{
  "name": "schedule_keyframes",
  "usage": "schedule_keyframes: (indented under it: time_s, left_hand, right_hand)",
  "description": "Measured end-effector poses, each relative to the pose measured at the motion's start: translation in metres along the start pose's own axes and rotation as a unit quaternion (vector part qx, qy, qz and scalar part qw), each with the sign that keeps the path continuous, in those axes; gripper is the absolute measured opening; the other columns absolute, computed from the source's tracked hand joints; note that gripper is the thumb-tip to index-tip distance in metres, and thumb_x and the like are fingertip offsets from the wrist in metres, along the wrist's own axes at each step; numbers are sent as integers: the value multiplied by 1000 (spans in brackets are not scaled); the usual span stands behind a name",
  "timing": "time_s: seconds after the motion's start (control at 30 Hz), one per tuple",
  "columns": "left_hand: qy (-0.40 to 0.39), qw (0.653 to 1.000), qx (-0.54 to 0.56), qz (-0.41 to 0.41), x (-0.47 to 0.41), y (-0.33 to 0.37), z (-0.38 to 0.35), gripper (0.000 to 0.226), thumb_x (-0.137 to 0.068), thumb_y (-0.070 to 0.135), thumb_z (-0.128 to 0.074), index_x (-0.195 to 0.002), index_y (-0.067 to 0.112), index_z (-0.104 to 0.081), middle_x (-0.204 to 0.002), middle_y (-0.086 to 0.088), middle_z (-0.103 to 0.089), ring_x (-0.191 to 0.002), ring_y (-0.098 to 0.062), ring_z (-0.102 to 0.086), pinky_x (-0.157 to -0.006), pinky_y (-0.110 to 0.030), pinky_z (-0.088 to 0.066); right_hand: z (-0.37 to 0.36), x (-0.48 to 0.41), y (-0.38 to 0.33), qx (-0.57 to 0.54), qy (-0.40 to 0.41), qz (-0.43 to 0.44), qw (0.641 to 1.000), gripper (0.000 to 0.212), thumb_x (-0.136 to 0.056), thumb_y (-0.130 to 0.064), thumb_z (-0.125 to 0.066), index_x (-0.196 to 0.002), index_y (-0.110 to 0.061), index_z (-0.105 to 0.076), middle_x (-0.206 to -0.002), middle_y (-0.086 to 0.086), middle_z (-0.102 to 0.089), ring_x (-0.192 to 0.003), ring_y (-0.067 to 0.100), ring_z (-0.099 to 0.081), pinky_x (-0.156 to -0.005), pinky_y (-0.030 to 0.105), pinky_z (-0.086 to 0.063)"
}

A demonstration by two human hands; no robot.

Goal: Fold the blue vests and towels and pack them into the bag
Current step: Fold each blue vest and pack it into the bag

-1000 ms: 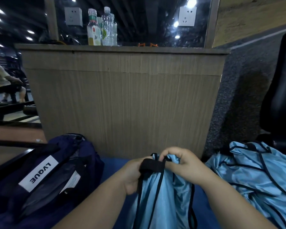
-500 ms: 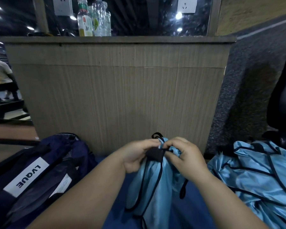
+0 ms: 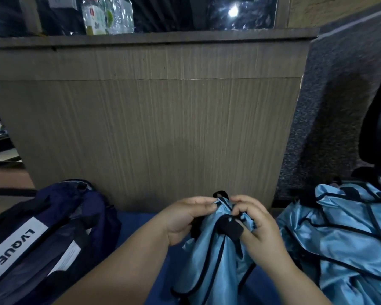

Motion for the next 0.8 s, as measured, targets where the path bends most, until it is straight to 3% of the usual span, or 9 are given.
schedule_keyframes:
  time_s: [0.1,0.17,0.27,0.33,0.4,0.57,0.67,0.8]
  left_hand:
    - [13,999,-32,5,-7,1,1,35,-89,18,-68,-122,8,-65,-119,-17,-68,-115,-30,-63,-97,-39,-50]
    - [33,998,-60,1,-11,6,2,24,-93,13,-60,-115,9,-69,-114,-16,-70,-104,-26,-66,-94,-37,-52]
    - [54,994,-96,-16,-15,12,3,21,-95,11,-55,-109,15,-70,-103,-10,-73,-89,-19,-67,-81,-32,-54]
    - [47,992,-117,-31,-14,18,-1,20,-96,13,-55,-112,16,-67,-94,-5,-72,-82,-14,-67,-69,-26,-54]
    - [31,988,-146,-43,-12,21,-5,20,-97,16,-56,-115,18,-64,-89,1,-70,-78,-9,-67,-66,-22,-51]
    - [-70,968,-240,-23,-4,21,-19,46,-93,12,-63,-132,33,-50,-117,1,-69,-104,-14,-67,-86,-27,-52]
    - [-113,954,-276,-24,5,23,-21,62,-91,6,-62,-139,39,-40,-122,6,-67,-106,-14,-66,-86,-26,-51]
    - [-138,934,-327,-41,15,28,-28,62,-96,14,-58,-145,39,-30,-127,10,-64,-116,-8,-61,-103,-31,-47]
  right_hand:
    - [5,-3,1,-18,-15,6,1000,51,-80,14,-68,-88,-35,-58,-114,-21,-65,-112,4,-61,-93,16,-45]
    - [9,-6,0,-27,-30,0,999,48,-83,11,-66,-87,-36,-57,-100,-18,-67,-98,5,-65,-84,17,-49]
    - [15,-12,-5,17,-45,13,999,23,-85,-18,-62,-87,-39,-53,-88,-18,-61,-80,9,-60,-70,24,-48]
    - [16,-13,-6,46,-71,12,996,11,-81,-36,-56,-87,-43,-51,-88,-19,-60,-82,8,-60,-70,26,-47]
    - [15,-14,-7,78,-96,16,992,12,-78,-44,-56,-88,-49,-52,-91,-23,-60,-88,2,-59,-73,22,-47]
    - [8,-13,-12,85,-149,7,985,24,-73,-50,-56,-96,-46,-58,-98,-26,-60,-93,-1,-60,-78,27,-51]
    - [7,-12,-15,82,-163,-8,983,19,-67,-55,-56,-86,-56,-60,-99,-27,-61,-95,-2,-59,-81,29,-51]
    - [8,-11,-13,92,-138,-57,984,27,-61,-59,-58,-87,-53,-54,-91,-25,-61,-88,-2,-58,-75,28,-48]
Point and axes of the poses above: each hand's wrist, its own x-axis away from the middle knuckle, its own z-axis out of the back of the hand, y = z × x, the point moved 4 cm from there along -x, towards the middle knuckle
